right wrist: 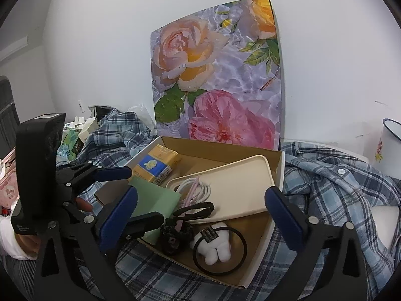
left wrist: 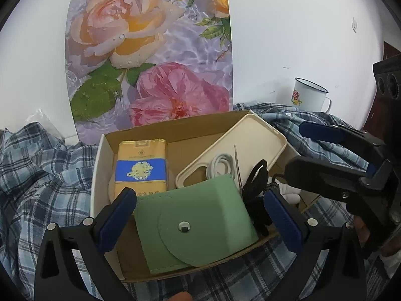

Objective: Organize soft objects

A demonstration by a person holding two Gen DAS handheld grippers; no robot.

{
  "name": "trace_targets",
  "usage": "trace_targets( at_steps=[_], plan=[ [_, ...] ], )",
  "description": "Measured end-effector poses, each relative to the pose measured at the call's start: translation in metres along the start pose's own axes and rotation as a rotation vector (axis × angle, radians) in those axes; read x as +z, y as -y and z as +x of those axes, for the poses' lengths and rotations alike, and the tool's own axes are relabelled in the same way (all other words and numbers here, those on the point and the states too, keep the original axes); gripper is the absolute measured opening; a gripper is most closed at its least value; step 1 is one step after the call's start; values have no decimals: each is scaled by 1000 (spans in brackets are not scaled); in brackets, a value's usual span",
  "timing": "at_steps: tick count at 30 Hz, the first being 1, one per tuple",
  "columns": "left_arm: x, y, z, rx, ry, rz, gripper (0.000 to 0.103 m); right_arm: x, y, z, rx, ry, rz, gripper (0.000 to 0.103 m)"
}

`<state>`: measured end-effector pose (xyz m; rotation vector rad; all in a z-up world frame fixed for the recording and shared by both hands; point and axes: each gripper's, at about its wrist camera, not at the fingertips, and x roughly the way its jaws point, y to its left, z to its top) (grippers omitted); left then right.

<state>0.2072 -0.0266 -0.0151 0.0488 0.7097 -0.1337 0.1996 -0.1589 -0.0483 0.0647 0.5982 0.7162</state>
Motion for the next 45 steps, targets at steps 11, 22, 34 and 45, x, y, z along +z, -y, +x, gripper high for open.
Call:
trace_targets(
  at_steps=[11, 22, 34, 45],
  plan=[
    [1, 2, -7, 37, 35, 17, 103, 2, 0, -8, -30, 39, -2, 102],
    [9, 5, -32, 76, 127, 30, 103, 7, -12, -25, -33, 106, -4, 102],
    [25, 5, -71, 85, 232, 33, 103, 27, -32, -92, -70, 363, -84, 103],
    [41, 17, -120, 120, 333, 48, 103, 51, -50, -136, -88, 447, -86, 103]
  ],
)
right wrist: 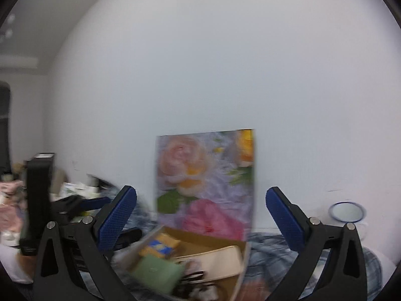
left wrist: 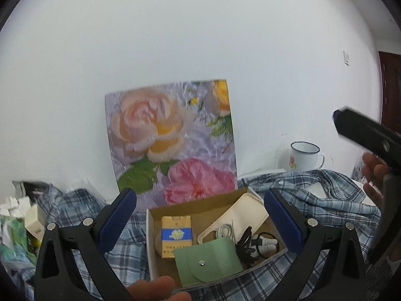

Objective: Organize soft objects

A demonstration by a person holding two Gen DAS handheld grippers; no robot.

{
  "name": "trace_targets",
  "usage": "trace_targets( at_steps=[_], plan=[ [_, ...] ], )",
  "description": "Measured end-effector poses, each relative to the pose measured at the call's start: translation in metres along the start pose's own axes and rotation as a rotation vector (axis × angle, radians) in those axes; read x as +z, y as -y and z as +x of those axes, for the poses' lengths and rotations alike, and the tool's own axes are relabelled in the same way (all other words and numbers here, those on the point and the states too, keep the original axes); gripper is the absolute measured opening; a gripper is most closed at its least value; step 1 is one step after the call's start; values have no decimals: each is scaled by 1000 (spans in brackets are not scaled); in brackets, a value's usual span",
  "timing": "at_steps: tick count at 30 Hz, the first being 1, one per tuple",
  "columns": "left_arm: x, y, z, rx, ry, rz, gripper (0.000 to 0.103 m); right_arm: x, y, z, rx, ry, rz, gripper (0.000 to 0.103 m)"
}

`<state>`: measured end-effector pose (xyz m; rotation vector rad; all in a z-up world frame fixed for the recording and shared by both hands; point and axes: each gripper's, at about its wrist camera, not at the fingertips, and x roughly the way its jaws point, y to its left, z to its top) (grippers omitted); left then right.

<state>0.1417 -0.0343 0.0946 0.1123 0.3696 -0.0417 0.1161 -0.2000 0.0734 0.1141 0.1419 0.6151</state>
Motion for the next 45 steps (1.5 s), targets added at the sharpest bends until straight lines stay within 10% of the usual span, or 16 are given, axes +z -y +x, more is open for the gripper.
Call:
trace_targets(
  at_steps=[12, 45],
  plan=[
    [10, 18, -70, 105, -5, 58, 103, 7, -40, -41, -2, -55, -98, 103],
    [-51, 31, -173, 62, -70, -37, 103, -62, -106, -114, -51, -199, -147, 103]
  ],
)
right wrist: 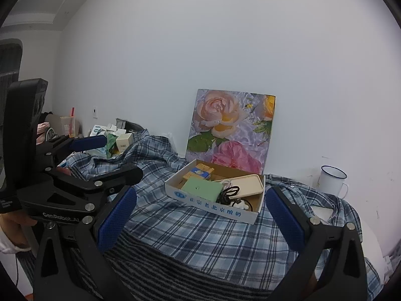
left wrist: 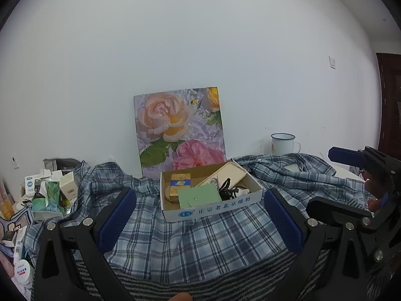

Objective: Organize soft objects

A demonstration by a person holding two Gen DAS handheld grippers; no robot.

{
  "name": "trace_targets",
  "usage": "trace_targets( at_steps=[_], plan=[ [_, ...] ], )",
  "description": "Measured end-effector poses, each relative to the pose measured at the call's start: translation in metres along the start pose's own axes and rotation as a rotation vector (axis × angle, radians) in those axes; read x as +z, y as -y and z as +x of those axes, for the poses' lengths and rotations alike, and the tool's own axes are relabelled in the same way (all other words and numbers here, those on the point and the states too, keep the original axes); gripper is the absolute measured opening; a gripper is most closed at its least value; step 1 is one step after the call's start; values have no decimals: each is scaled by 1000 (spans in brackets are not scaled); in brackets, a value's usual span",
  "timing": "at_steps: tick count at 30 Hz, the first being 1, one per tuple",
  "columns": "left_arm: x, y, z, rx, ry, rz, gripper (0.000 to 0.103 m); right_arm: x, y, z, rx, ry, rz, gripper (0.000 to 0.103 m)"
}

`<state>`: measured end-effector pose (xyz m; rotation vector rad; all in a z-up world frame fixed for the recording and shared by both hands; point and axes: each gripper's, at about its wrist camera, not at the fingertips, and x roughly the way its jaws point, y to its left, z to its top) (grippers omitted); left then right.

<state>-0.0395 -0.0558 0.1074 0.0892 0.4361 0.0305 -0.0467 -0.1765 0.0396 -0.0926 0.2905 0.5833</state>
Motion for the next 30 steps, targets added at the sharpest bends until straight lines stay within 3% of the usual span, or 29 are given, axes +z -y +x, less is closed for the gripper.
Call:
trace_targets(
  at_steps=[17, 30],
  plan=[
    [-6, 1, 37, -1, -49, 53, 103, -13, 21, 36, 28, -49, 73, 103],
    [-30, -5, 78, -29, -184, 23, 103, -30, 23, 71, 31, -183, 99, 103]
  ],
)
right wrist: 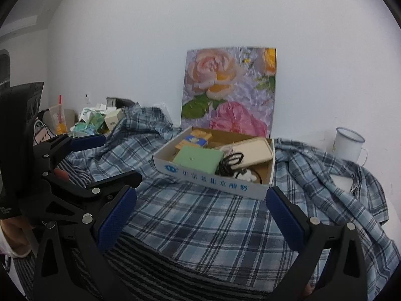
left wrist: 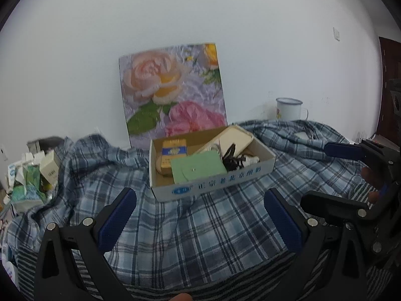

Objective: Organize soft objects

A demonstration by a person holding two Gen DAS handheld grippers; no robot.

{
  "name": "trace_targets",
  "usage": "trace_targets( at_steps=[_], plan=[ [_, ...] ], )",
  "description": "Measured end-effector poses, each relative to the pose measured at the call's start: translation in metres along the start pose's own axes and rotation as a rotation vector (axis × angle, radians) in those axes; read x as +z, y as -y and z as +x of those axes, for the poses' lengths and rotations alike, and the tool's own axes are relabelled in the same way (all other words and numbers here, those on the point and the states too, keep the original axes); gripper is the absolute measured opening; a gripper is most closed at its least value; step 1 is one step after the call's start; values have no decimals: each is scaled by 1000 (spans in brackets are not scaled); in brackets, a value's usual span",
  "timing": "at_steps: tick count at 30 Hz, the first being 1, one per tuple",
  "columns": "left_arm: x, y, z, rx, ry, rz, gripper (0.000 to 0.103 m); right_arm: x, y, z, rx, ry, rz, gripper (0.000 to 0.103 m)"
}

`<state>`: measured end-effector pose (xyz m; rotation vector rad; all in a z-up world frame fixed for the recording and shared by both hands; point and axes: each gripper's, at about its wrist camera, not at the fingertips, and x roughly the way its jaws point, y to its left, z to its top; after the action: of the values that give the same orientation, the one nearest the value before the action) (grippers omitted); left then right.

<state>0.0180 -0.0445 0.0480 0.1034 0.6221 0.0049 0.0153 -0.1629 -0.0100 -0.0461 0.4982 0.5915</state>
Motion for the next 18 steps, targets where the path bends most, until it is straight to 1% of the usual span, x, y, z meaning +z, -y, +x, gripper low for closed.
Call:
trace_targets(
  at_steps=[3, 7, 11, 14, 18],
  plan=[
    [-3, -5, 7, -18, -39, -27, 103, -3, 1, 10, -21, -45, 3, 103],
    [-6, -10, 13, -14, -60, -47, 103, -7, -1, 21, -24, -97, -6, 103],
    [-13, -10, 19, 0, -87, -59, 103, -10, -1, 27, -25, -121, -8, 103],
    [-18, -10, 28, 12, -130, -69, 103, -12, -1, 31, -37, -140, -10, 103],
    [-20, -10, 32, 24, -146, -67, 103, -13, 1, 37, -34, -165, -2, 103]
  ],
)
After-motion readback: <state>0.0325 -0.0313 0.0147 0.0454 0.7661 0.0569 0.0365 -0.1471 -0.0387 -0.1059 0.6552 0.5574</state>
